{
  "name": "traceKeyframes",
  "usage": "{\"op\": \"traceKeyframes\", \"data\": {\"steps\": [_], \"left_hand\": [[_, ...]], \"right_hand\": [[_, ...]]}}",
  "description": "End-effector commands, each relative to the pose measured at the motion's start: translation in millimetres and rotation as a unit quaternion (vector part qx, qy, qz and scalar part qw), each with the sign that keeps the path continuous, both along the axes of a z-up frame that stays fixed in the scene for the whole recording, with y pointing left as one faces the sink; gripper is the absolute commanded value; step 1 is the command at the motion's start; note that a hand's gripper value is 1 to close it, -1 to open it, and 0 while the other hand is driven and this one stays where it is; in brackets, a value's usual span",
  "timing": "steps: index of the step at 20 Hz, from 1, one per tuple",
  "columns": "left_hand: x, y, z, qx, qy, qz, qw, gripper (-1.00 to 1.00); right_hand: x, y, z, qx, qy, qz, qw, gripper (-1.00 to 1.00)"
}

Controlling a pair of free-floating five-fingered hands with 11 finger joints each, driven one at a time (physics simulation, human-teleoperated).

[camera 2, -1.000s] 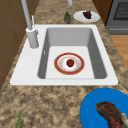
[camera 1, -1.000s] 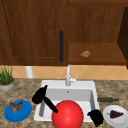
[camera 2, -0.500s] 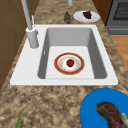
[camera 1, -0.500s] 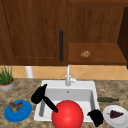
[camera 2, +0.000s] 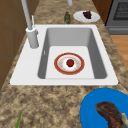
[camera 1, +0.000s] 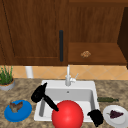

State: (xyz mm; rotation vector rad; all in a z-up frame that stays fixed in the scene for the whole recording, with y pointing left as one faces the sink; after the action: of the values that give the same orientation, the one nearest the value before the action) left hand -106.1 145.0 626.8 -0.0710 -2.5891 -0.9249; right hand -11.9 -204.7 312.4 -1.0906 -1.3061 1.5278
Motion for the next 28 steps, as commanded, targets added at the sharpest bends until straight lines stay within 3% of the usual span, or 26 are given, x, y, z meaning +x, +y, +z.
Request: {"op": "traceKeyframes", "data": {"steps": [1,4,8,13,19,28], "left_hand": [[0.0,-7,15,-0.031,-0.017,0.033,0.9988,-1.0],[-0.5,-11,19,-0.023,-0.018,0.046,0.9985,-1.0],[-0.3,-17,30,-0.025,-0.026,0.056,0.9978,-1.0],[-0.2,-20,44,-0.045,-0.027,0.07,0.9961,-1.0],[0.2,-22,55,-0.072,-0.021,0.068,0.9948,-1.0],[-1.0,-23,66,-0.092,-0.02,0.07,0.9931,-1.0]], "right_hand": [[0,0,0,0.0,0.0,0.0,1.0,0.0],[0,0,0,0.0,0.0,0.0,1.0,0.0],[0,0,0,0.0,0.0,0.0,1.0,0.0],[0,0,0,0.0,0.0,0.0,1.0,0.0],[0,0,0,0.0,0.0,0.0,1.0,0.0],[0,0,0,0.0,0.0,0.0,1.0,0.0]]}}
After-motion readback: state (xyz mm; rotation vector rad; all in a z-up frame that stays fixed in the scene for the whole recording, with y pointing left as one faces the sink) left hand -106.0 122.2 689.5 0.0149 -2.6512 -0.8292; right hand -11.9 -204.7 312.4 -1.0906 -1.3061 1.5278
